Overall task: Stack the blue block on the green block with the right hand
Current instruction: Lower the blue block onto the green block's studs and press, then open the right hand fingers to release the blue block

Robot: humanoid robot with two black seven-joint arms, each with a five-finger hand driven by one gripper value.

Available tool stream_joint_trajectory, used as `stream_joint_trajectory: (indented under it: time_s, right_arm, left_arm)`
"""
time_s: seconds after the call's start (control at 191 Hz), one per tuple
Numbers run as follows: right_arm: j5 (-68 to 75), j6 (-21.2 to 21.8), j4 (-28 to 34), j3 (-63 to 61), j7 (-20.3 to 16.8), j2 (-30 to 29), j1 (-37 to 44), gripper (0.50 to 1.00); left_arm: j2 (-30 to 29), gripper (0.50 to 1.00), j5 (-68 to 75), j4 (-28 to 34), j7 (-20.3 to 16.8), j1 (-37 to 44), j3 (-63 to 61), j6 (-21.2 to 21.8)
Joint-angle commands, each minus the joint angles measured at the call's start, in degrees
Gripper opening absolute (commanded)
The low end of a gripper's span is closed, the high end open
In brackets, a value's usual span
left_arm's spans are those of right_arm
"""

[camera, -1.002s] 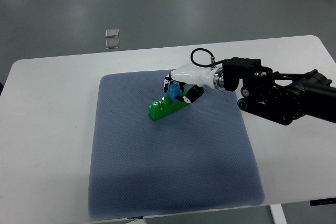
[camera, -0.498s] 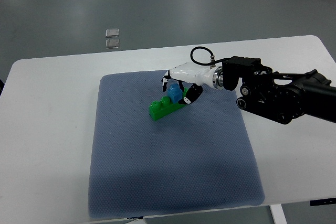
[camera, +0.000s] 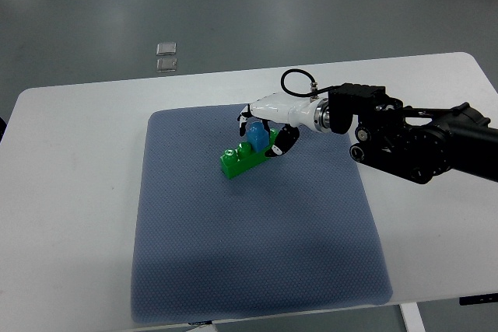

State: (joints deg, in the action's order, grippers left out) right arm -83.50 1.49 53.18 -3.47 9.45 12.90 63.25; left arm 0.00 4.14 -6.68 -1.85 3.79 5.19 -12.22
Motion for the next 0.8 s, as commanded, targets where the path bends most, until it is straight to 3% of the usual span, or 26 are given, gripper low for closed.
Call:
stream_joint_trajectory:
  time_s: [0.0,0.797]
  right_arm:
    - [0.0,0.0,0.09,-0.05,0.04,0.02,0.03,0.852]
    - [-0.09,0.18,1.14,-0.14,0.39,1.16,0.56,0.86]
  left_arm:
    - [0.0,1.0,-0.01,0.0,0.0,-0.01,0.0,0.0]
    - [0.0,1.0,-0.01,0.0,0.0,-0.01,0.0,0.0]
